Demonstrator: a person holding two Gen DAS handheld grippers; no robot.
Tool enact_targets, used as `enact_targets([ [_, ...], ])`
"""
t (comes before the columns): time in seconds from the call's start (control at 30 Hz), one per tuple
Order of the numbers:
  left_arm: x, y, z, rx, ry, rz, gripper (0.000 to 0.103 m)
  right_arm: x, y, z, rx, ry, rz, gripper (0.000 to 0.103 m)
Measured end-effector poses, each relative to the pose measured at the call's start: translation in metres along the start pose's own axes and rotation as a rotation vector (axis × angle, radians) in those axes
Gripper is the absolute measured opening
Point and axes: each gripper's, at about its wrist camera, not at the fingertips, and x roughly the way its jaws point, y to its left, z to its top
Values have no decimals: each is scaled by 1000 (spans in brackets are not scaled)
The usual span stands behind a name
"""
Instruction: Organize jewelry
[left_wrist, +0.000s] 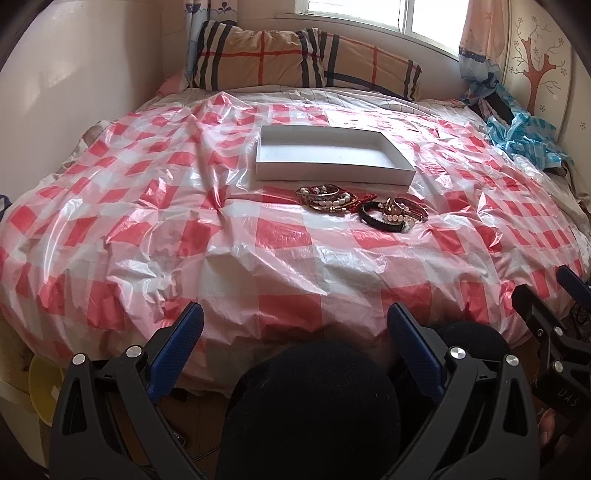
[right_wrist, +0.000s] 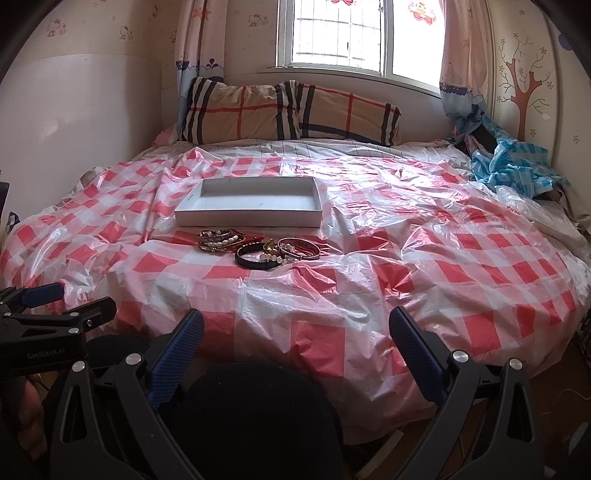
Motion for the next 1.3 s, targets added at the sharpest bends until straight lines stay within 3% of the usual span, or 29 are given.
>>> enact_targets([
  [0.27,42,-4,52,26,0,-11,95,42,-13,26,10,32,43,96],
  [0.37,76,-11,73,52,11,-6,95,70,-18,32,-5,65,40,96],
  [0.5,132,-16,101,42,103,-46,95,112,-25,42,-27,106,59,96],
  [0.63,170,-17,126,21,94,-31,95,161,-30,53,-47,155,77,96],
  [1.0,245,-39,141,79,185,-3,95,254,-23,71,-105,296,201,96],
  [1.03,246,-39,141,78,188,-3,94,258,-22,72,-108,302,212,96],
  [1.13,246,-33,139,53,192,-43,65,264,-20,73,-106,312,254,92],
  [1.23,241,-27,135,31,195,-77,62,265,-20,72,-96,322,301,71],
  [1.3,233,-23,133,24,179,-85,62,262,-21,72,-89,317,303,65],
])
